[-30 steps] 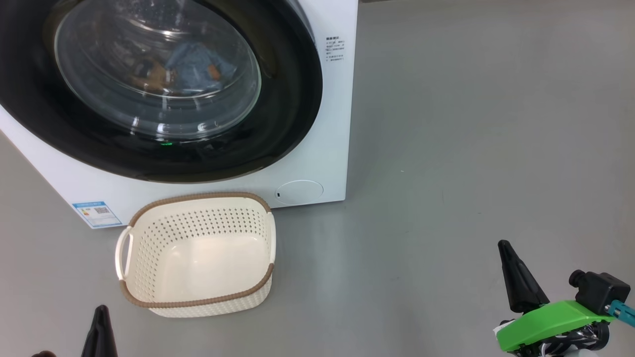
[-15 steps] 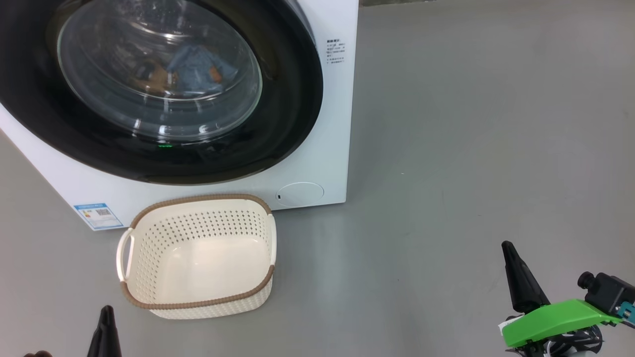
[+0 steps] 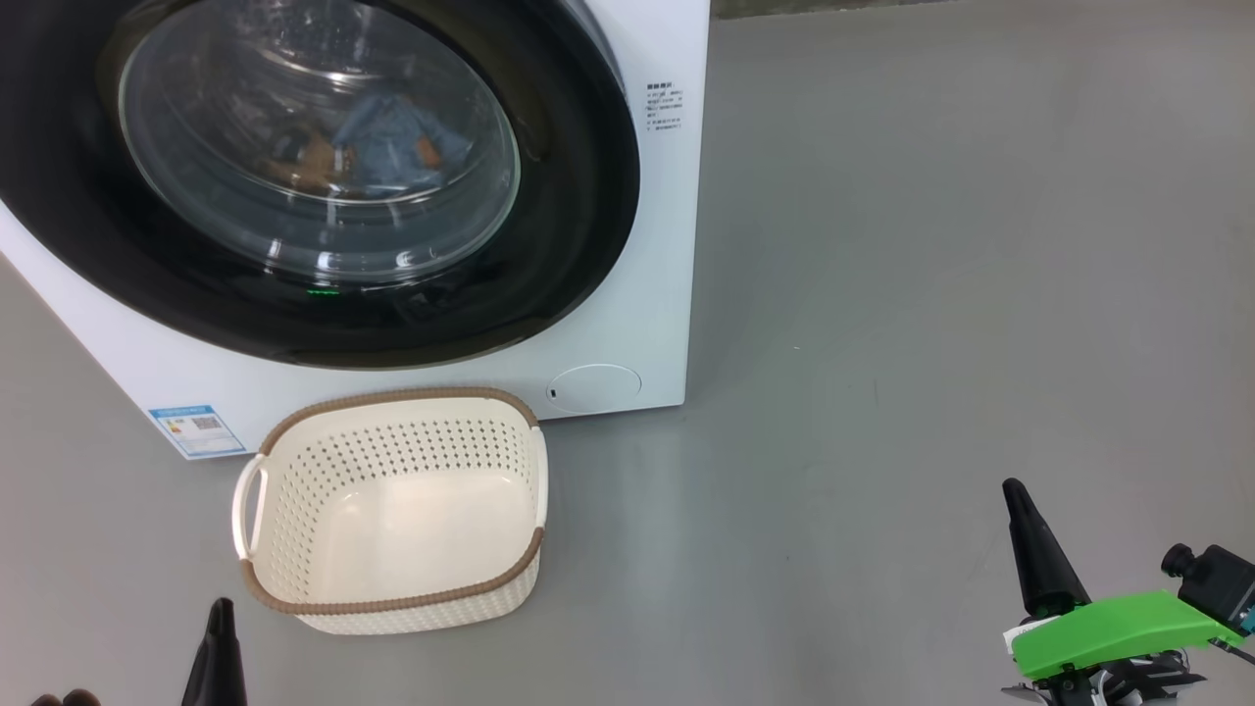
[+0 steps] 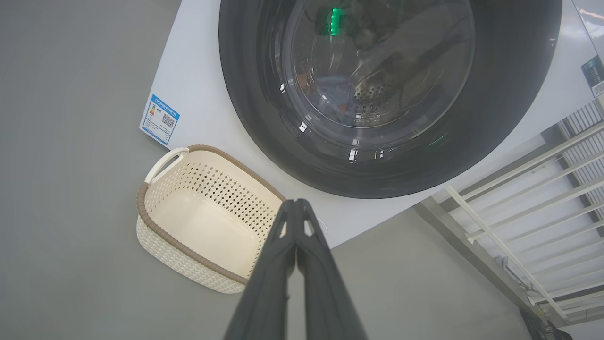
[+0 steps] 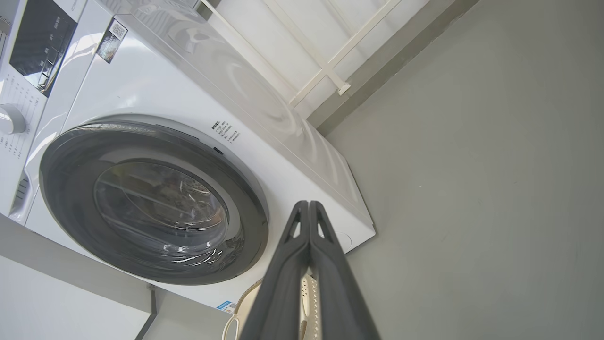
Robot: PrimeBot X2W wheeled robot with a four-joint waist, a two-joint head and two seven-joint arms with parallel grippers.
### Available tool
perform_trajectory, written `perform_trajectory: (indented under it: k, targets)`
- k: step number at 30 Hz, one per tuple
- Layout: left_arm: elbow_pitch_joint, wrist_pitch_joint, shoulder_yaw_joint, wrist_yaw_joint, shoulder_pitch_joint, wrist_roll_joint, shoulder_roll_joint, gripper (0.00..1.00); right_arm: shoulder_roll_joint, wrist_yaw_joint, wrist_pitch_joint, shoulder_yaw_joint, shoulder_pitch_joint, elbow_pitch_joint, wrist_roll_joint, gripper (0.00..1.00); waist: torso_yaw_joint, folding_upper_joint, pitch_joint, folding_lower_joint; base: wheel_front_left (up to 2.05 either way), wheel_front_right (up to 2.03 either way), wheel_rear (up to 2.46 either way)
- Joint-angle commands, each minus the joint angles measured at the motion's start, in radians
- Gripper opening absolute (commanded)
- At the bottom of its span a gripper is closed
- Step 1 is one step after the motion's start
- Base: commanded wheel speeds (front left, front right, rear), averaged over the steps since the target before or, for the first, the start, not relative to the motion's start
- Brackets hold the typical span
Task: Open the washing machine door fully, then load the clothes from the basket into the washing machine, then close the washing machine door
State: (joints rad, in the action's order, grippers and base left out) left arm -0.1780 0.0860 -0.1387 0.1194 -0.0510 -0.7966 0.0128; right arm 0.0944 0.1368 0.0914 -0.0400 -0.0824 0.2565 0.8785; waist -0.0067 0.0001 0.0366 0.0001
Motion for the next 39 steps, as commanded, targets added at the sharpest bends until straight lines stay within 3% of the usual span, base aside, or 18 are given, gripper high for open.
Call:
perform_trajectory:
  k: [1,39]
  targets:
    - [0.016,-0.009,-0.014,0.005,0.05,-0.036,0.021,0.0,0.003,-0.003,-0.007,0.004,-0.026,-0.022,0.03,0.0,0.0,-0.0001,-0.001,-0.0001,0.0,0.0,0.0]
    - [-0.033,-0.12,0.009,0.009,0.114,-0.49,0.031,0.0,-0.022,-0.005,-0.12,-0.038,-0.025,-0.016,0.443,0.0,0.004,-0.0001,-0.02,-0.0001,0.0,0.0,0.0]
